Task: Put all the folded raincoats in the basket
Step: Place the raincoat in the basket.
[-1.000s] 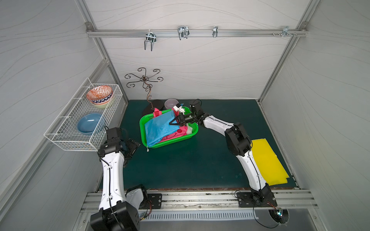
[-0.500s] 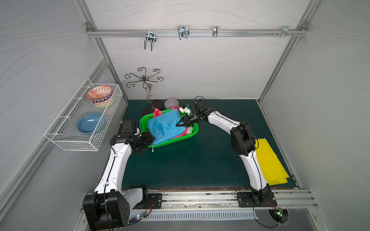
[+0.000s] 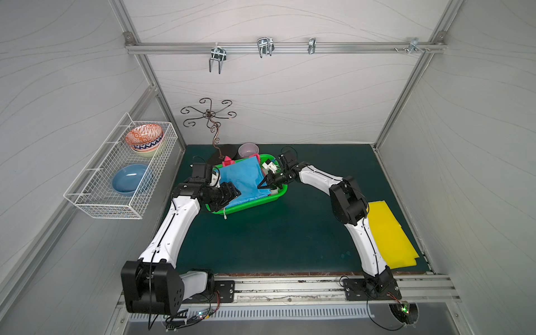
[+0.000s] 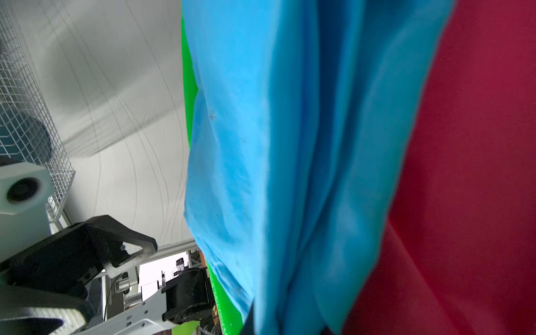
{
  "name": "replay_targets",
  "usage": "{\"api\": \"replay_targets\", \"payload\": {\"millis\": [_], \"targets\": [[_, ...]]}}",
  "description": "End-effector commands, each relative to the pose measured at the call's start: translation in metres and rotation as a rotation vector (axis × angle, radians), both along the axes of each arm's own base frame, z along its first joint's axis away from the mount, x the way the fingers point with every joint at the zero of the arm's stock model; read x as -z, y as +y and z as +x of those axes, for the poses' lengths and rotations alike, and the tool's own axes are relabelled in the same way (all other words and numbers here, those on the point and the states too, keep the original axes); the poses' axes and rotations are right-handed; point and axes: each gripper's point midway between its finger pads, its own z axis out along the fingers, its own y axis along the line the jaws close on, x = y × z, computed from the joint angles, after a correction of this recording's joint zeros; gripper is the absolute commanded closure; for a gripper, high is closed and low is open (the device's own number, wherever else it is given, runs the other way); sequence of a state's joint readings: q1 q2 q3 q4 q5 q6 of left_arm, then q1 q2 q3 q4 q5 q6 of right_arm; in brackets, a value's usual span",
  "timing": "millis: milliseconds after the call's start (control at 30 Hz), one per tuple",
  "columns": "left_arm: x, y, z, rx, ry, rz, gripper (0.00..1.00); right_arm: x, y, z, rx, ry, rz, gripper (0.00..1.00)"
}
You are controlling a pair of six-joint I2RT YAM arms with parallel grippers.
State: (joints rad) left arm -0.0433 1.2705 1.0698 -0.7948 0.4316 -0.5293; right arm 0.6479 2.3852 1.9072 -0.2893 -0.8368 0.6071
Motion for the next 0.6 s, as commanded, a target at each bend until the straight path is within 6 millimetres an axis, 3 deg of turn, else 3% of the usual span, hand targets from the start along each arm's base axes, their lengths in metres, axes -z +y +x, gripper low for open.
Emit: {"api": "replay_targets", "payload": {"millis": [0, 100, 367, 567], "targets": [[-0.004, -0.006, 0.016, 0.03, -0.029, -0.013, 0.3, 0.016, 0.0, 0.005, 0.061, -0.004, -0.028, 1.0], [0.009, -0.005, 0.02, 0.013, 0.017, -0.004, 0.32, 0.015, -0.001, 0.005, 0.083, 0.006, -0.014, 1.0], [0.052, 0.03, 0.022, -0.144, 0.155, 0.16, 0.33, 0.01, -0.002, -0.004, 0.076, 0.019, -0.002, 1.0], [0.065, 0.053, 0.021, -0.261, 0.221, 0.257, 0.33, -0.003, -0.003, -0.018, 0.07, 0.022, 0.015, 1.0]]}}
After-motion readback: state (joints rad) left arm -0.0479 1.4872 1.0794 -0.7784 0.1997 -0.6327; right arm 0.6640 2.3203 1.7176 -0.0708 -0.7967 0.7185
